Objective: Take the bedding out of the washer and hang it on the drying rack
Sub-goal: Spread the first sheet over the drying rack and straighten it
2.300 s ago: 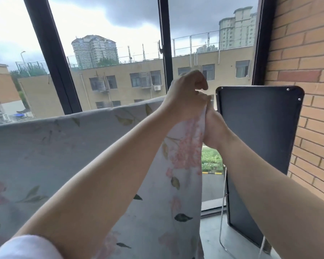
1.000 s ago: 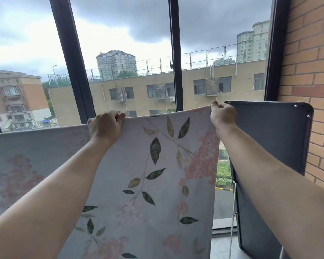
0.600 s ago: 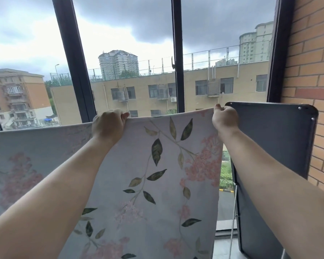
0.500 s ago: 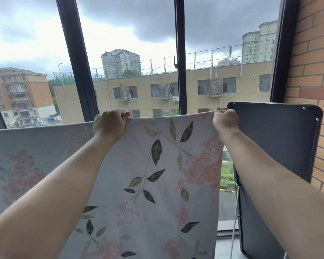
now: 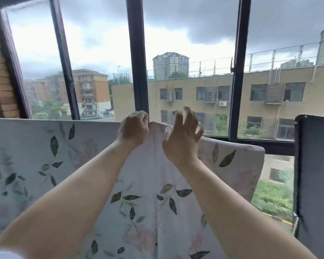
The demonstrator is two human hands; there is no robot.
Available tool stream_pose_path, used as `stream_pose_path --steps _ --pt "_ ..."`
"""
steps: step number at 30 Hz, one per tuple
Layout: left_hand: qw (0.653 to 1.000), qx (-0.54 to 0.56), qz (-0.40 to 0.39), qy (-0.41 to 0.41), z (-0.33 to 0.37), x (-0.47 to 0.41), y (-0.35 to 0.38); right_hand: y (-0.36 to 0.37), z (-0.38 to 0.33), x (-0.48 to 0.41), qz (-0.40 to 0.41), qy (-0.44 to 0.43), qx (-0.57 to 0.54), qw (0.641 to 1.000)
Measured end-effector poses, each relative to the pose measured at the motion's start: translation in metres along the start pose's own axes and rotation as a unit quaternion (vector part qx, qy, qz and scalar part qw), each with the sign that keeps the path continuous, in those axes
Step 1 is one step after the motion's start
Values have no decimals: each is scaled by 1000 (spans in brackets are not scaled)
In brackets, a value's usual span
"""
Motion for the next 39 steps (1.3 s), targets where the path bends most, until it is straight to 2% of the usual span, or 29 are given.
stream_pose_path --steps 4,8,11,13,17,19,21,24,26,28,30,32,35,39 --pt "994 -82 -49 -60 -78 13 -23 60 -85 6 -108 -120 41 986" --pt "994 -80 -57 -50 -135 16 -48 109 -112 2 -192 -148 83 967" --pt "994 -91 -54 -37 -188 16 -66 122 -110 -2 -143 -63 180 971" --pt "994 -101 -46 -21 -213 14 -77 133 -131 -5 -115 -8 196 974" --pt "993 -58 -78 69 -214 8 -79 181 -204 -1 -108 -62 142 982" --pt "990 -43 -96 95 -241 5 -90 197 -220 -1 -77 -41 139 986" --pt "992 -55 -97 64 -301 0 -107 199 -218 -2 -32 18 158 987" --pt "994 -85 -67 -17 -409 0 -150 214 -236 1 -9 78 177 981" --pt "995 -84 -57 -13 -434 3 -161 239 -273 3 -36 29 174 984" --pt "995 -79 -55 27 -431 4 -162 272 -324 9 -68 -58 135 987" --pt "994 -59 -62 64 -431 5 -164 299 -366 13 -91 -97 104 986" --pt "993 -46 -73 78 -443 1 -169 313 -383 12 -83 -85 112 987" --pt "995 -64 -75 32 -502 -9 -190 333 -409 12 -59 -69 126 988" --pt "990 -111 -83 -30 -592 -18 -222 381 -466 14 -85 -84 117 986"
Point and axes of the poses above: each hand's wrist, its own x-axis away from the middle knuckle, its own y-axis out of the palm, z = x × y, the point moved 10 cm from there along -x, towards the middle knuckle, and after that the axes turned 7 degrees about y, right-handed, at the moved point
